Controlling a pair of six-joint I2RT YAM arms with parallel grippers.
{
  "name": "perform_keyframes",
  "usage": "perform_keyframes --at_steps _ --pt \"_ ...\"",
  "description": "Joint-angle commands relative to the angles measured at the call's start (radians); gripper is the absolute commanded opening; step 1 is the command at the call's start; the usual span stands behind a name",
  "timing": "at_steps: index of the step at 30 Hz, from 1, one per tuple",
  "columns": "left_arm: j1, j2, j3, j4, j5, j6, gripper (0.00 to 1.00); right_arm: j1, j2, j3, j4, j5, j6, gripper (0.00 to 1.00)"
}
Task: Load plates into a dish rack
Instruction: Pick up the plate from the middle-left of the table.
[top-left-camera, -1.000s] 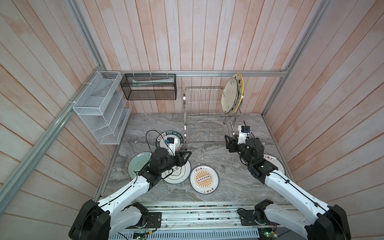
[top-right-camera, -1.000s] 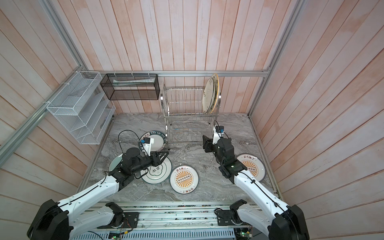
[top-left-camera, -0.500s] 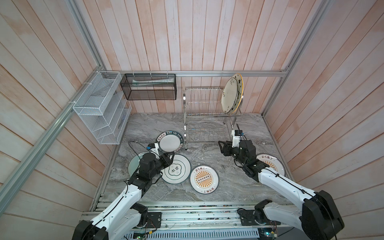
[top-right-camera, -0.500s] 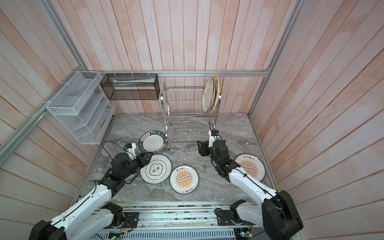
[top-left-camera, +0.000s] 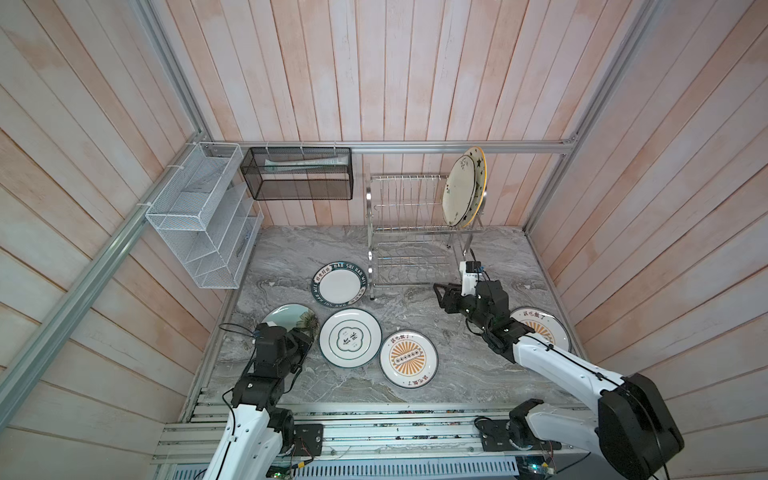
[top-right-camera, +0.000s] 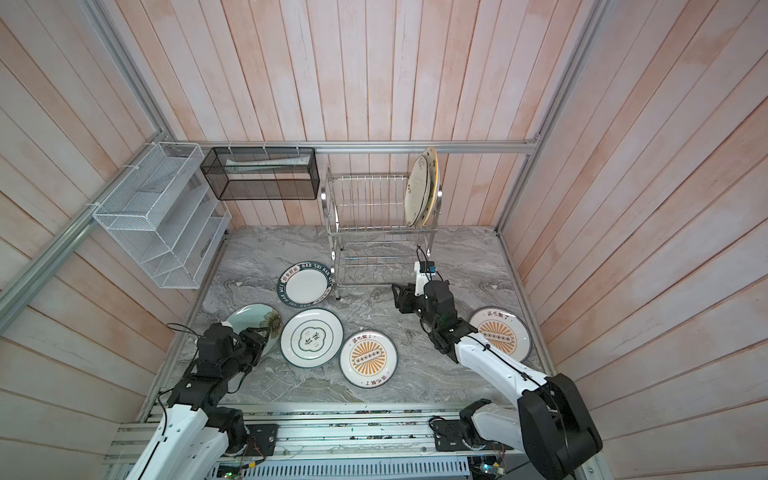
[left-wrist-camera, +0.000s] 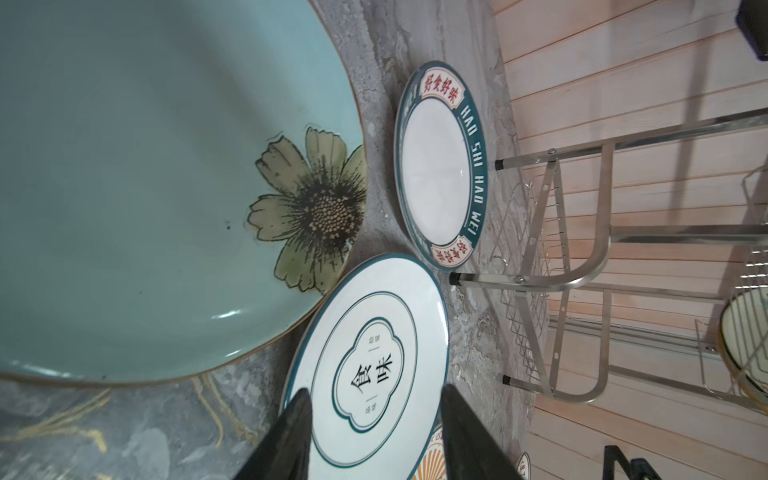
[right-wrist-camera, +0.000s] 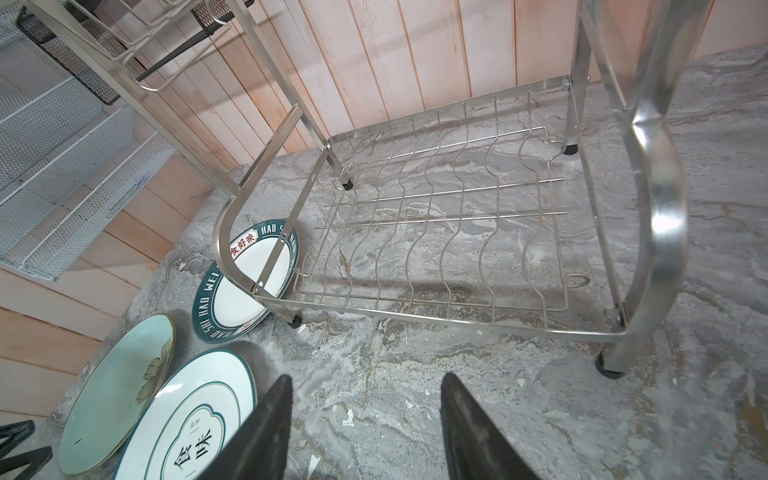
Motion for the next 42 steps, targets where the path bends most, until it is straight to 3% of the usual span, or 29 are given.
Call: perform_keyframes --at_steps 1,10,18,35,42 --pt "0.005 -0.041 -0.025 -0.154 -0.020 -0.073 0.51 0.000 -0.003 -0.016 0.036 -0.037 0.016 0.58" --pt "0.005 -0.187 -0.046 -0.324 -0.097 -0.181 0.51 -0.003 -0.006 -0.044 0.052 -0.059 0.017 0.59" --pt "0.005 -0.199 -0.133 -0.238 -0.121 -0.244 0.51 -0.008 -0.013 -0.056 0.054 -0.074 0.018 0.58" --pt "0.006 -0.082 -0.217 -0.007 -0.200 -0.267 0.51 -0.028 -0.046 -0.080 0.042 -0.076 0.009 0.59" --pt "0.012 0.033 -0.225 0.099 -0.208 -0.250 0.49 -0.035 -0.042 -0.080 0.043 -0.084 0.009 0.58"
